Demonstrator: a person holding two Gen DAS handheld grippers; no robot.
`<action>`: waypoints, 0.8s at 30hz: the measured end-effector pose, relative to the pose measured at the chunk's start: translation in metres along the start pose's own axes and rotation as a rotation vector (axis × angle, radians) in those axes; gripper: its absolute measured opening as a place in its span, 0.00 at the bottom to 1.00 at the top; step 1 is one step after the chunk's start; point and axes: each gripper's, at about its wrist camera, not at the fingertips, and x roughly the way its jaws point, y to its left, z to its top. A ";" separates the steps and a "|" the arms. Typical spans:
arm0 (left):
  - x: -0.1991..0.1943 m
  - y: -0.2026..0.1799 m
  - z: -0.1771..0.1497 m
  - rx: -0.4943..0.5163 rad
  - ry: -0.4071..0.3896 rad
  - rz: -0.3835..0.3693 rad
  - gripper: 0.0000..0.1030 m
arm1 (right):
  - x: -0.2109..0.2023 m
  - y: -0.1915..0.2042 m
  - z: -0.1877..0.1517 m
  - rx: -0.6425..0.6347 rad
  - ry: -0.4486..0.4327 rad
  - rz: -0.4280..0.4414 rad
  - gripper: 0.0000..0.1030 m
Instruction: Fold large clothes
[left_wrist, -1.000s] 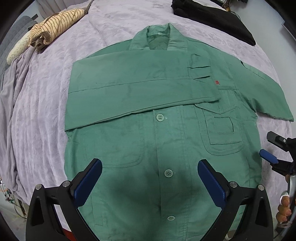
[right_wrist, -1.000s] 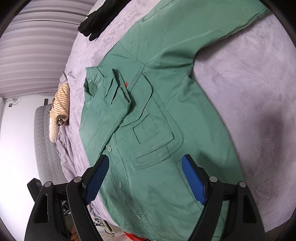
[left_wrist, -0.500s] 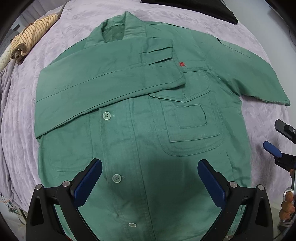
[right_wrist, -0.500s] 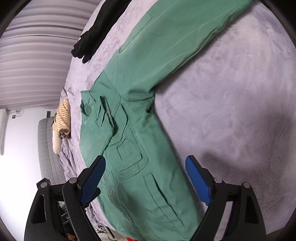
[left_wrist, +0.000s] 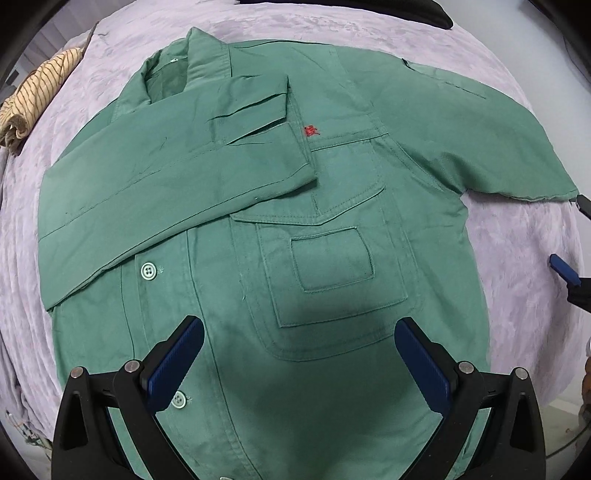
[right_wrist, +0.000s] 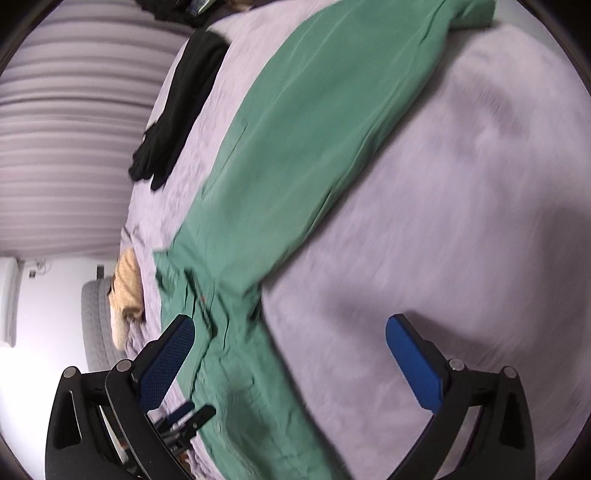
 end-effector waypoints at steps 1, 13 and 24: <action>0.002 -0.002 0.003 0.001 -0.001 -0.002 1.00 | -0.004 -0.006 0.011 0.017 -0.024 -0.004 1.00; 0.015 -0.038 0.036 0.039 -0.056 0.001 1.00 | -0.032 -0.054 0.108 0.192 -0.265 0.088 1.00; 0.011 -0.019 0.033 0.025 -0.096 -0.012 1.00 | -0.018 -0.069 0.130 0.366 -0.295 0.227 0.04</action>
